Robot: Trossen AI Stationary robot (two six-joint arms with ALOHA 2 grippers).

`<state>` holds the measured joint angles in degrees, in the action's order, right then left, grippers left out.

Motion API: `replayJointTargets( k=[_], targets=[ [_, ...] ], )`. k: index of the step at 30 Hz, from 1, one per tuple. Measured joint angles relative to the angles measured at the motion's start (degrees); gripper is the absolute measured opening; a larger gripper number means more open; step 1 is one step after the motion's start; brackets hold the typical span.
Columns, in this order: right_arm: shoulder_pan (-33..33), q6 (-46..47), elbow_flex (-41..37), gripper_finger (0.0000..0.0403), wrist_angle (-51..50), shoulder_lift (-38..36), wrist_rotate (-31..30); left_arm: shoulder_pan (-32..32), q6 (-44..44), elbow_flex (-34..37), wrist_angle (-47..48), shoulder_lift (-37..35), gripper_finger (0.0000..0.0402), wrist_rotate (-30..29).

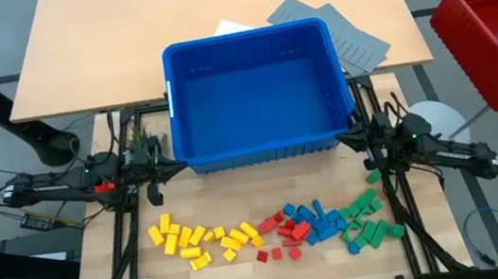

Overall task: Sort blocks
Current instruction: Return to Home Position

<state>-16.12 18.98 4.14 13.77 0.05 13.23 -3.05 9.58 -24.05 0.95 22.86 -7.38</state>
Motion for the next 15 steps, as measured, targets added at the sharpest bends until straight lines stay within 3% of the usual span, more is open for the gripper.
replayJointTargets(
  k=[6, 15],
  targets=[
    [0.00, -3.64, -3.10, 0.0000, 5.95, 0.11, 0.02, 0.07, 1.29, 0.00, 6.53, -4.15, 0.0023, -1.04],
    [0.00, -4.71, -3.31, 0.0000, 7.26, 0.22, 0.00, 0.09, 4.07, -0.02, 6.45, -6.05, 0.0023, -6.11]
  ],
)
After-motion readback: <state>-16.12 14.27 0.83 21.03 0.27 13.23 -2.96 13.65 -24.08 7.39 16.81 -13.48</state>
